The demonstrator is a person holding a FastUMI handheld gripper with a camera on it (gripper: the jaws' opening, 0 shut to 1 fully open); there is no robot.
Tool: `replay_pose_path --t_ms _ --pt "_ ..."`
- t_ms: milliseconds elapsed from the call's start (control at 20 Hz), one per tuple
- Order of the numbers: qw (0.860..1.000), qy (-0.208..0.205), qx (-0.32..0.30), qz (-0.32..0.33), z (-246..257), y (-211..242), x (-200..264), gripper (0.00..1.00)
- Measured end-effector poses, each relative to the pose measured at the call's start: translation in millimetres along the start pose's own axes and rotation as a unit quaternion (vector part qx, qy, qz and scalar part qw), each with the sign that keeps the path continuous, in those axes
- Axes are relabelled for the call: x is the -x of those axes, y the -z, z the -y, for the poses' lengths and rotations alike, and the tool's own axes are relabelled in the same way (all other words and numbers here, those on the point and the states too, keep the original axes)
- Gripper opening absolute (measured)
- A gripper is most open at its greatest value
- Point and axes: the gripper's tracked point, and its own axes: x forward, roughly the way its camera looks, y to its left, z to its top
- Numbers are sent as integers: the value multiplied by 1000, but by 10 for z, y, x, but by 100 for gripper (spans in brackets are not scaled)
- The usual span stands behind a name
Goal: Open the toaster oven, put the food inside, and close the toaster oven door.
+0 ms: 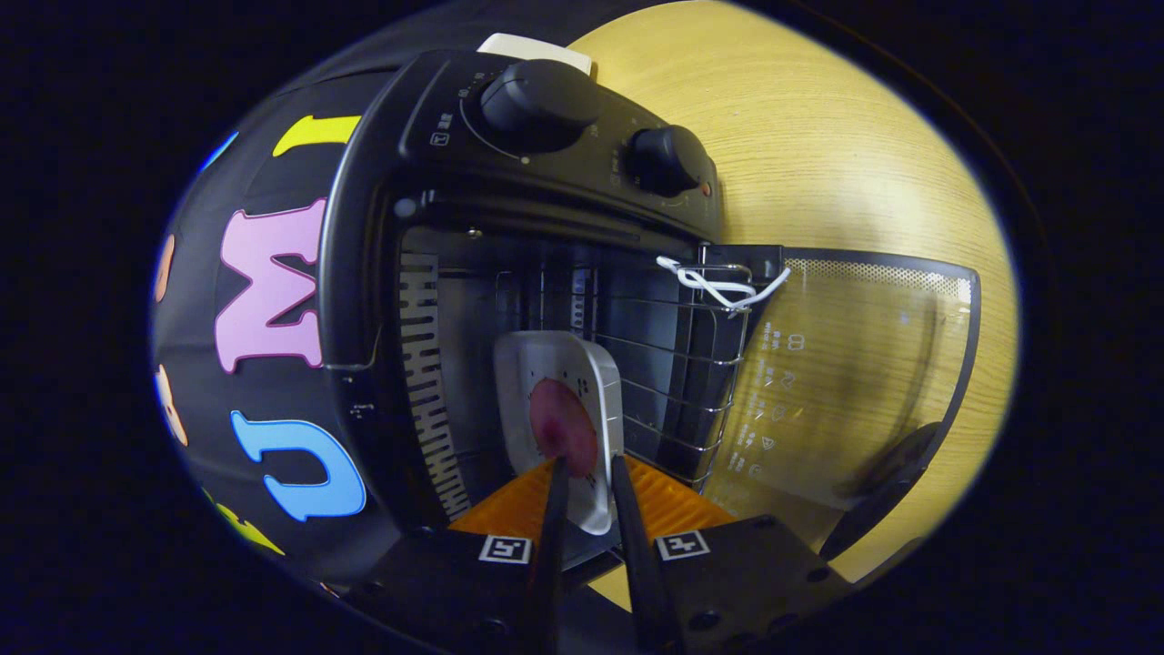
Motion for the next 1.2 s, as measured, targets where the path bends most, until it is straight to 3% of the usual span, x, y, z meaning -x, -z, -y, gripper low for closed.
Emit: replay_pose_path --t_ms 50,100,250,350,550,750,900,1200 --pt "1000 0 7 -4 25 8 35 46" --pt "1000 0 9 -5 67 2 76 49" --pt "1000 -15 8 -8 114 -28 223 84" --pt "999 -19 25 -8 134 -70 313 97" --pt "998 -32 57 -19 135 -123 518 97" --pt "987 -27 152 -48 233 -55 749 97" --pt "963 -23 259 -69 320 33 946 97" --pt "879 -4 466 -96 479 214 1330 97"
